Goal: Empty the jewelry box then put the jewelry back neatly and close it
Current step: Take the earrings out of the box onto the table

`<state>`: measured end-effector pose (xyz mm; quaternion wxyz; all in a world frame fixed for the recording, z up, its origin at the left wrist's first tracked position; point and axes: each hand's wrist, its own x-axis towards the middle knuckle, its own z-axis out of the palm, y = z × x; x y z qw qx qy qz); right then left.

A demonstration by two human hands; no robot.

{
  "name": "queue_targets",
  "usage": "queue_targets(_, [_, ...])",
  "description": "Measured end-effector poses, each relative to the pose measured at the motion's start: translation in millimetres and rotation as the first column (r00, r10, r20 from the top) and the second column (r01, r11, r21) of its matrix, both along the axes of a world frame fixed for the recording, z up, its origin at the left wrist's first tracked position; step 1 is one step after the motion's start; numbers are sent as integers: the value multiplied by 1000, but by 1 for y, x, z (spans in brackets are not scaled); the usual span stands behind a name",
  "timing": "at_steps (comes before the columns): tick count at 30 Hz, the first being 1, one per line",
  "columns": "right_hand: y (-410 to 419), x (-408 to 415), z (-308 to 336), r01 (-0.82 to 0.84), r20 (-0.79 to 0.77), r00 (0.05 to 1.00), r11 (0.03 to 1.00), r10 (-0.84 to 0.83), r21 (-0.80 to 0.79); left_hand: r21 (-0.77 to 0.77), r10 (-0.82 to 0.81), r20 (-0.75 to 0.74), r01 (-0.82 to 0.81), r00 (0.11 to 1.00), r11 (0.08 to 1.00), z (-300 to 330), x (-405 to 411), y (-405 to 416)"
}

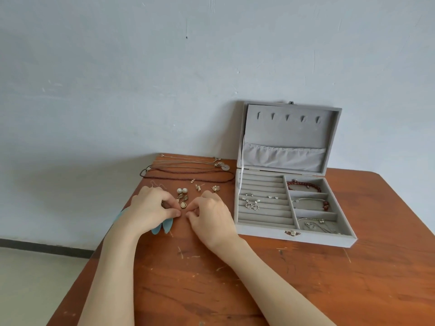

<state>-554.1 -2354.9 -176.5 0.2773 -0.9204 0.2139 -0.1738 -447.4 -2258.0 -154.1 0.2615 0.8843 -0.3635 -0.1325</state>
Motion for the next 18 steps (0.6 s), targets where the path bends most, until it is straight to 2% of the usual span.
queue_targets(5, [2, 0, -3, -24, 3, 1000, 999, 24, -40, -14, -11, -24, 10, 1000, 1000, 1, 0, 4])
queue_targets(11, [-1, -10, 10, -47, 47, 998, 996, 51, -71, -220, 14, 91, 7, 996, 975, 3, -5, -3])
queue_targets(15, [-20, -32, 26, -5, 95, 995, 980, 24, -197, -267, -21, 283, 100, 959, 958, 2, -18, -17])
queue_targets(18, [-45, -51, 27, 66, 103, 994, 970, -43, -234, -263, -86, 492, 242, 866, 934, 1, -32, -32])
